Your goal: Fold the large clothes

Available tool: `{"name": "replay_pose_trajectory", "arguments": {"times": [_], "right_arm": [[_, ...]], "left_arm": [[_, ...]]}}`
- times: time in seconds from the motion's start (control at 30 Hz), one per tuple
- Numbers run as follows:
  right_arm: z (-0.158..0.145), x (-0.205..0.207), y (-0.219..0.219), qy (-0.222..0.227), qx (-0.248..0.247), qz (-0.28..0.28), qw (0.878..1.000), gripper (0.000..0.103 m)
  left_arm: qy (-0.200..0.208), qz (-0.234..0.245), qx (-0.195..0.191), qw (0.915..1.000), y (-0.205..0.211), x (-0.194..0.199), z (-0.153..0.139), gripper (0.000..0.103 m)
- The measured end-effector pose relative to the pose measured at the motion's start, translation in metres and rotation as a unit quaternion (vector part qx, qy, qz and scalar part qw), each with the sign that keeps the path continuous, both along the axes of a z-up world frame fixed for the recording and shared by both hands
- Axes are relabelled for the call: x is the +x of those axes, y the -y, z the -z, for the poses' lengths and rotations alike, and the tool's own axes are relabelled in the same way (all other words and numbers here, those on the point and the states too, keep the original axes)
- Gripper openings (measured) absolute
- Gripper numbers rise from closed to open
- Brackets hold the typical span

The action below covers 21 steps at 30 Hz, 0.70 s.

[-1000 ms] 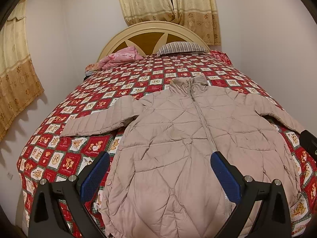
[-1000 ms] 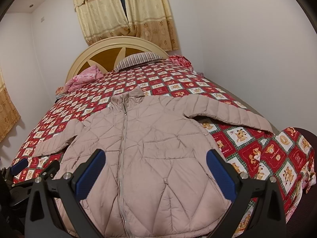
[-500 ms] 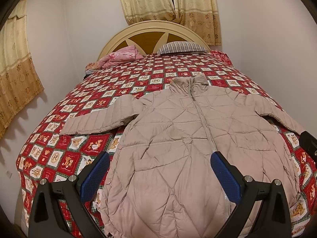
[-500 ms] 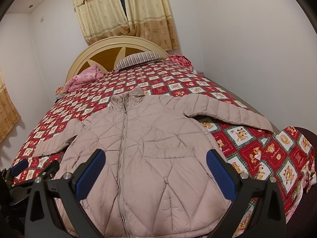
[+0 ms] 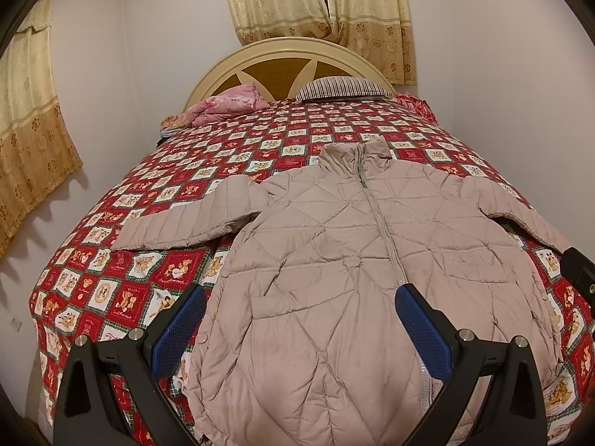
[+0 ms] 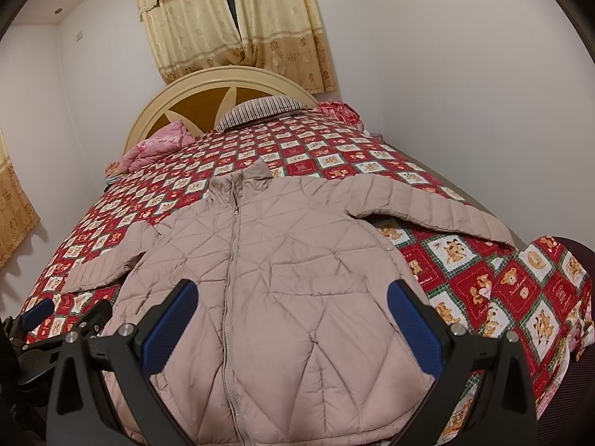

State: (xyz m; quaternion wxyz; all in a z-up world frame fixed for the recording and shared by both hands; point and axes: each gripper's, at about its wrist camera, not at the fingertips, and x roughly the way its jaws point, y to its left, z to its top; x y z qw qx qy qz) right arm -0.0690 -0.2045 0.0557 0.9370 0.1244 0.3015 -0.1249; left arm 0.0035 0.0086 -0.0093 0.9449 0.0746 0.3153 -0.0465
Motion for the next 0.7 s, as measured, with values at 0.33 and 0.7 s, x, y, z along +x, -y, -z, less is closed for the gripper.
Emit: {"name": "replay_pose_trajectory", "arguments": {"times": [0.33, 0.7], "right_arm": [[-0.0006, 0.0004, 0.0002, 0.000, 0.000, 0.000, 1.000, 0.103], [-0.0006, 0.0004, 0.0015, -0.001, 0.000, 0.000, 1.000, 0.103]], "left_arm": [[0.000, 0.001, 0.000, 1.0000, 0.0001, -0.0001, 0.0005, 0.102], [-0.005, 0.000, -0.003, 1.0000, 0.0037, 0.0003, 0.0071, 0.102]]}}
